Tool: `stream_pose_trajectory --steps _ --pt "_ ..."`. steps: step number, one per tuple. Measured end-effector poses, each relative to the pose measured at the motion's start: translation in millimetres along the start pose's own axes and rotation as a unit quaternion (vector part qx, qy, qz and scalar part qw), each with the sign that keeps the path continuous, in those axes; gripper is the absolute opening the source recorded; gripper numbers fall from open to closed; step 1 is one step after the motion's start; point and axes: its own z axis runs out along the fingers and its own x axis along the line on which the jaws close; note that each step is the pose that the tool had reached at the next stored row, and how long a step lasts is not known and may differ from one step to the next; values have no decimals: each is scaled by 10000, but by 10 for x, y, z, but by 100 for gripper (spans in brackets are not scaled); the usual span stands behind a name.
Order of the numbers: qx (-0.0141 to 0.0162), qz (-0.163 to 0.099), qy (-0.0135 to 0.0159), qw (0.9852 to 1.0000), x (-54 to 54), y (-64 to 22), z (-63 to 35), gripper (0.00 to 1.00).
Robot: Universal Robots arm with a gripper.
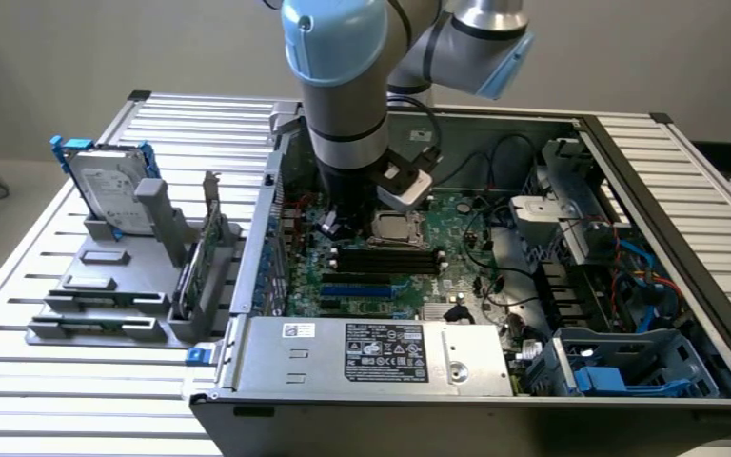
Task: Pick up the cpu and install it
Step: 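Install the first cpu locking lever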
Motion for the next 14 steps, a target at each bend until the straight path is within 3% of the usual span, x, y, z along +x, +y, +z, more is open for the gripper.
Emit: stream_pose_trajectory --steps 14 --pt "0 0 1 10000 -1 -44 121 11"
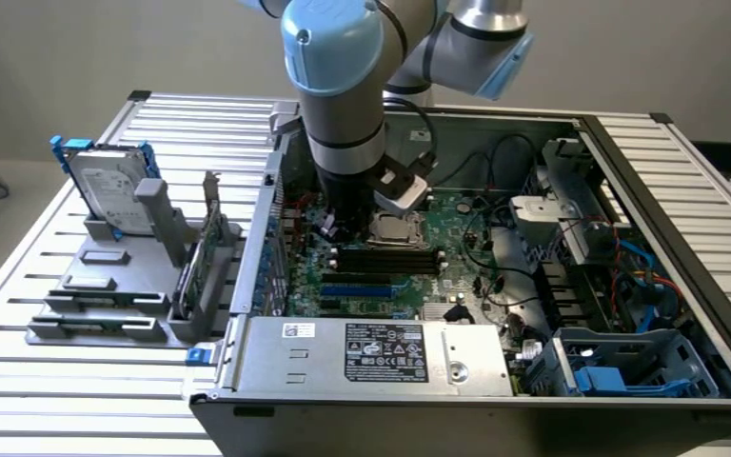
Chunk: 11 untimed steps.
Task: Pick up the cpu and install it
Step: 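Install the first cpu locking lever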
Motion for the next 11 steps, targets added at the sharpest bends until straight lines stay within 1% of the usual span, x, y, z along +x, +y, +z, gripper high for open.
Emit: stream_pose_trajectory --steps 11 --pt "0 0 0 10000 -1 -13 57 11"
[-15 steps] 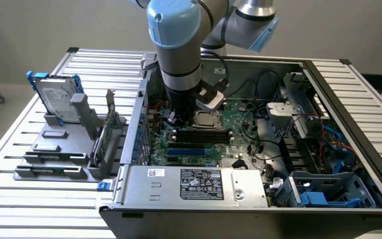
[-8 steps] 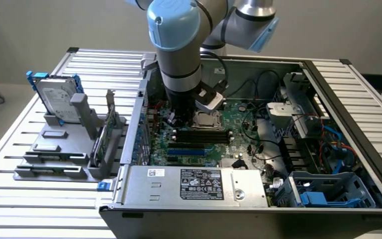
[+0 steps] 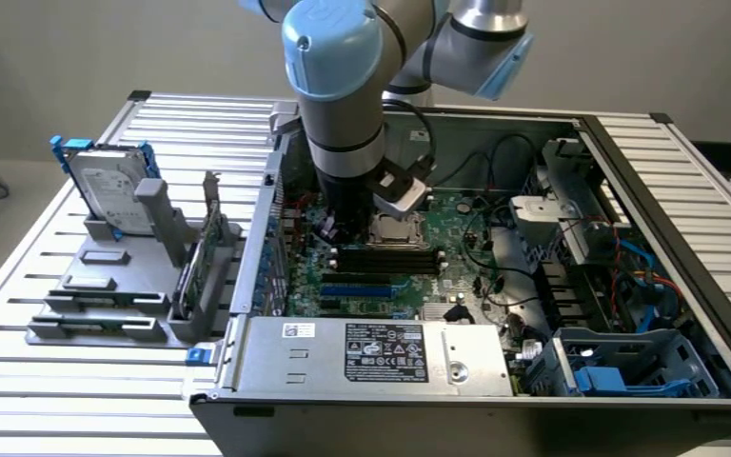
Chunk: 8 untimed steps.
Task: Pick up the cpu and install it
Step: 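Install the first cpu locking lever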
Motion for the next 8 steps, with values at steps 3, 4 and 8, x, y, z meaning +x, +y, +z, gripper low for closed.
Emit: stream_pose_trajectory --steps 3,4,8 --pt "1 0 1 10000 -2 -1 10 11" --pt "0 0 2 10000 -2 -1 12 11" --pt "1 1 -1 10000 6 -9 -1 11"
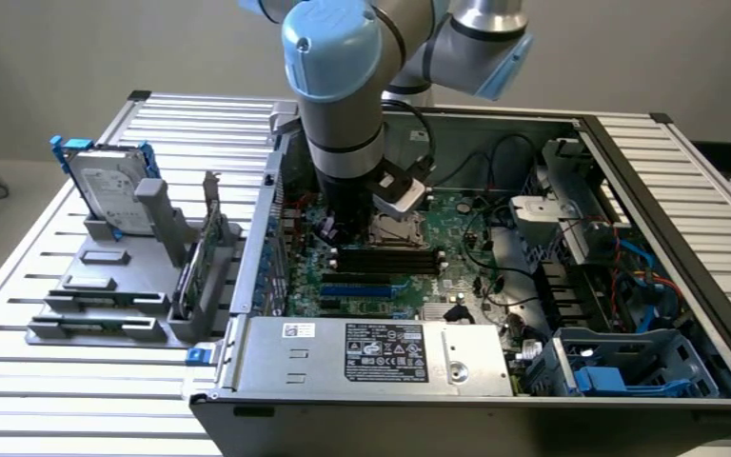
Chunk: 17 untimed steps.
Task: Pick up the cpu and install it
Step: 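Install the first cpu locking lever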
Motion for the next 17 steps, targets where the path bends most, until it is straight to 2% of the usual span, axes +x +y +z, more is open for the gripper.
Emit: stream_pose_trajectory --steps 2,13,14,17 --pt "1 0 0 10000 22 -9 -63 11" --pt "-2 9 0 10000 153 -47 -543 11" --pt "-4 16 -1 10000 160 -48 -577 11" --pt "-14 43 -2 10000 165 -38 -591 11"
